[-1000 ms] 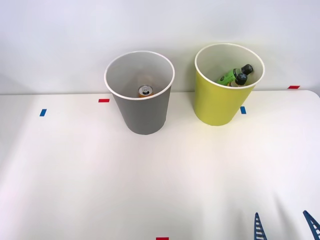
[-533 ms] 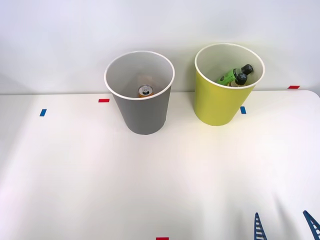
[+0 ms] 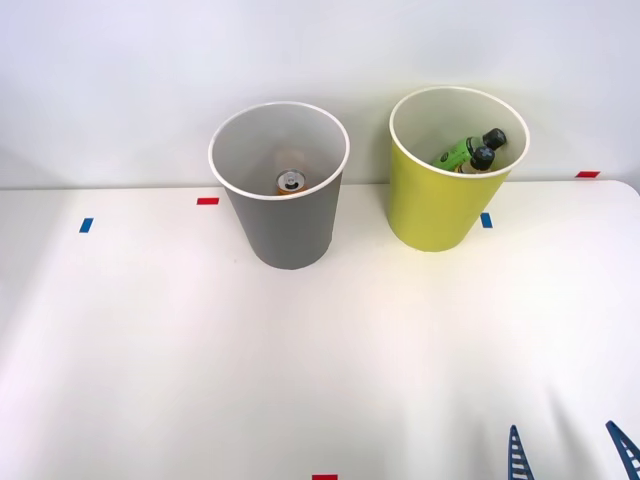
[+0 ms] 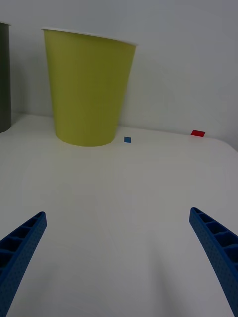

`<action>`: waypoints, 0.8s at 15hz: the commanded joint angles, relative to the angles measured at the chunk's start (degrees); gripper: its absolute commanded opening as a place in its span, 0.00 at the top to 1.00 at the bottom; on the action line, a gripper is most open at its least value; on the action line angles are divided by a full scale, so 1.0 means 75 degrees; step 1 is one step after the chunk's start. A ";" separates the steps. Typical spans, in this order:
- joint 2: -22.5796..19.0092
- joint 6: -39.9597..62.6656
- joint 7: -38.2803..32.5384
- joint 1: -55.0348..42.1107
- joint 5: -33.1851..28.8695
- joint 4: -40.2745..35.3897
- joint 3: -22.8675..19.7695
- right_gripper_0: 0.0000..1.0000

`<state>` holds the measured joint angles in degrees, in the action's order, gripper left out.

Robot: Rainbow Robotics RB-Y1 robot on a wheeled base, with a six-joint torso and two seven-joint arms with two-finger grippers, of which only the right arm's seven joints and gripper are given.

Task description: Put cans in the gray bin, plastic bottles in the light green bin

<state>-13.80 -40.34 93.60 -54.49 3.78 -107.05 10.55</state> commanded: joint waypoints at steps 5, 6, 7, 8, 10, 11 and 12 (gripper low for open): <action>0.0000 0.0000 0.0000 0.0000 0.0000 0.0000 0.0000 0.00; 0.0000 0.0000 0.0000 0.0000 0.0000 0.0000 0.0000 0.00; 0.0000 0.0000 0.0000 0.0000 0.0000 0.0000 0.0000 0.00; 0.0000 0.0000 0.0000 0.0000 0.0000 0.0000 0.0000 0.00; 0.0000 0.0000 0.0000 0.0000 0.0000 0.0000 0.0000 0.00; 0.0000 0.0000 0.0000 0.0000 0.0000 0.0000 0.0000 0.00; 0.0000 0.0000 0.0000 0.0000 0.0000 0.0000 0.0000 0.00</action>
<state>-13.80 -40.34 93.60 -54.49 3.78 -107.05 10.55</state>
